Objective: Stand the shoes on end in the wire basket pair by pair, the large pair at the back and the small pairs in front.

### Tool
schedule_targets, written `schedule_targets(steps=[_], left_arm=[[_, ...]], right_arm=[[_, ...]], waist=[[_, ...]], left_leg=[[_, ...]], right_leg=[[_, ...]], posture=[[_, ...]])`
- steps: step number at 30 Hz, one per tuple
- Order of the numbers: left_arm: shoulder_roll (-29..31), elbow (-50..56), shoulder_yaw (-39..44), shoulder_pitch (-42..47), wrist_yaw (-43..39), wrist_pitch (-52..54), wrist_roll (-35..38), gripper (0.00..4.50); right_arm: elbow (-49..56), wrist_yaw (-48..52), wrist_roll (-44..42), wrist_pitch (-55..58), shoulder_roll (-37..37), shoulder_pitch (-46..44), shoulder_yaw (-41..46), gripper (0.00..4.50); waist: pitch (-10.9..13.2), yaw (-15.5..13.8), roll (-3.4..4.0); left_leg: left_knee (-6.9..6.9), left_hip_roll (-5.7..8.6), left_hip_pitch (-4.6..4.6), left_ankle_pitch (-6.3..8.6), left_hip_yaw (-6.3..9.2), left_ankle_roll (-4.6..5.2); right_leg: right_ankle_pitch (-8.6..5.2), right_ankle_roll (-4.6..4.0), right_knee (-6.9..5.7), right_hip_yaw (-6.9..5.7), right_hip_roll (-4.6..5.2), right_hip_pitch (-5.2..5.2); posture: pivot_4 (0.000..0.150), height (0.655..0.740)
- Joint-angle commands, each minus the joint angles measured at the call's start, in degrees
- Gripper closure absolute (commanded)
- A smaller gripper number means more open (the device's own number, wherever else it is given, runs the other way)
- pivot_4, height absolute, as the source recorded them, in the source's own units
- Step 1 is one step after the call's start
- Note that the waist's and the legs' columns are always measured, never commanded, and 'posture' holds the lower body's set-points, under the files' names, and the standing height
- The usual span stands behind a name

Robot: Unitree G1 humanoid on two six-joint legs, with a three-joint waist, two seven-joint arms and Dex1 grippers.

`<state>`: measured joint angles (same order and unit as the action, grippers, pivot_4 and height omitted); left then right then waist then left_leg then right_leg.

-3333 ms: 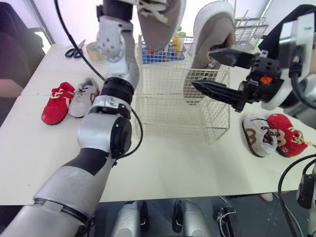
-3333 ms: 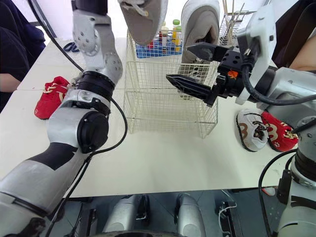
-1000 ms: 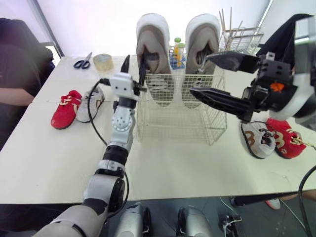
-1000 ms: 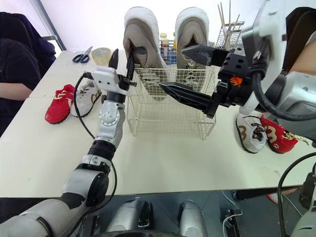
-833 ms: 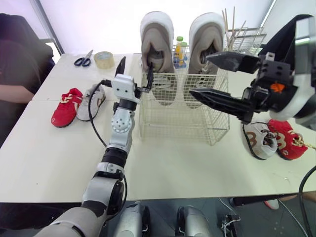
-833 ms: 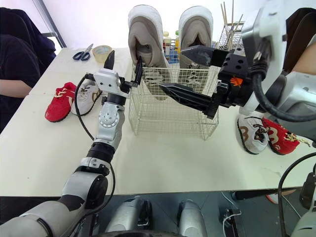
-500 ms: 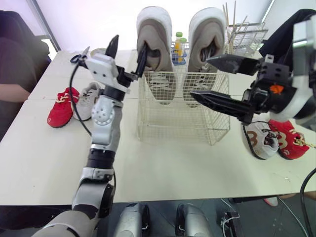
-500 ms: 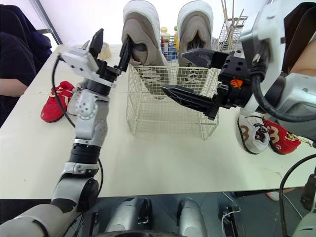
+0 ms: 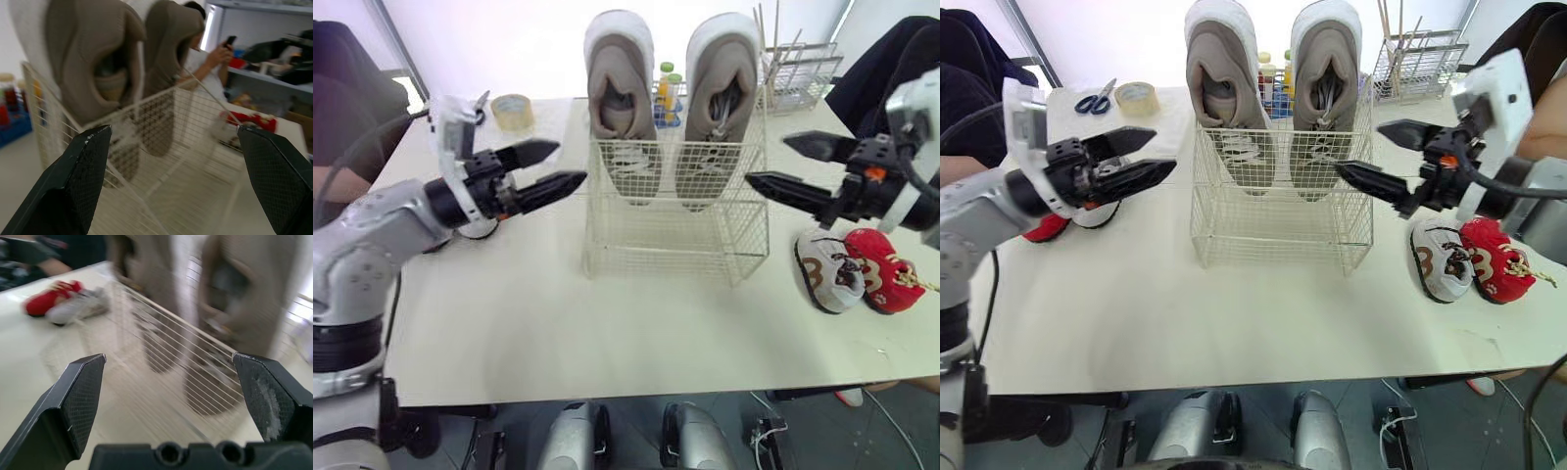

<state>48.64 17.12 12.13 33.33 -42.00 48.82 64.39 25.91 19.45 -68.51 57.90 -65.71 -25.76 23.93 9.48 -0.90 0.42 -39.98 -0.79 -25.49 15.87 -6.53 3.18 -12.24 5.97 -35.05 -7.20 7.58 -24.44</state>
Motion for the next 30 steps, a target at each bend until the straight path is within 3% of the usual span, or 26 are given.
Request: schedule_targets(steps=[1,4,7,16,20,30], left_arm=[[2.1,1.3,0.6,0.9,-5.3,3.7,3.7,0.28],[1.2,0.4,0.6,2.1,-6.2,4.9,4.4,0.28],[-0.7,-0.4,0.2,3.1,-6.6,4.9,4.2,0.28],[-3.8,0.4,-1.6,2.9,-6.9,4.6,2.2,0.28],[-4.1,0.4,-1.9,2.9,-7.0,4.6,1.7,0.28],[-4.4,1.3,-1.9,3.3,-6.2,4.8,0.7,0.28]], right_arm=[[1.3,-10.6,3.5,5.3,0.6,4.7,5.9,0.0],[3.7,-17.6,5.2,7.4,4.2,8.9,9.4,0.0],[10.5,-24.3,9.6,6.3,12.2,17.7,13.5,0.0],[17.8,-25.4,22.0,-2.7,27.2,35.2,16.0,0.0],[16.5,-23.2,25.1,-5.5,30.8,38.4,12.8,0.0],[10.3,-21.7,30.6,-8.9,36.3,36.4,7.2,0.0]], waist=[[0.0,0.0,-0.02],[0.1,0.1,-0.03],[0.1,-0.1,-0.03],[0.2,0.2,0.06],[0.2,0.2,0.09],[0.2,0.2,0.12]], left_leg=[[0.01,-0.01,0.01,0.0,0.0,-0.01],[0.02,-0.01,0.0,-0.03,0.0,-0.06],[0.08,-0.02,0.02,-0.06,-0.02,-0.11],[0.2,-0.03,0.12,-0.1,-0.08,-0.18],[0.22,-0.06,0.14,-0.1,-0.07,-0.2],[0.23,-0.05,0.14,-0.11,-0.08,-0.21]], right_leg=[[-0.01,-0.01,-0.01,0.0,-0.01,0.0],[0.01,0.02,-0.01,0.01,-0.01,0.0],[0.01,0.05,-0.02,0.05,-0.05,-0.02],[-0.03,0.11,-0.02,0.18,-0.14,-0.03],[-0.07,0.04,-0.02,0.21,-0.17,-0.05],[-0.14,-0.1,-0.02,0.28,-0.19,-0.05]], posture=[[0.15,0.74],[0.15,0.74],[0.15,0.74],[0.15,0.74],[0.15,0.74],[0.15,0.74]])
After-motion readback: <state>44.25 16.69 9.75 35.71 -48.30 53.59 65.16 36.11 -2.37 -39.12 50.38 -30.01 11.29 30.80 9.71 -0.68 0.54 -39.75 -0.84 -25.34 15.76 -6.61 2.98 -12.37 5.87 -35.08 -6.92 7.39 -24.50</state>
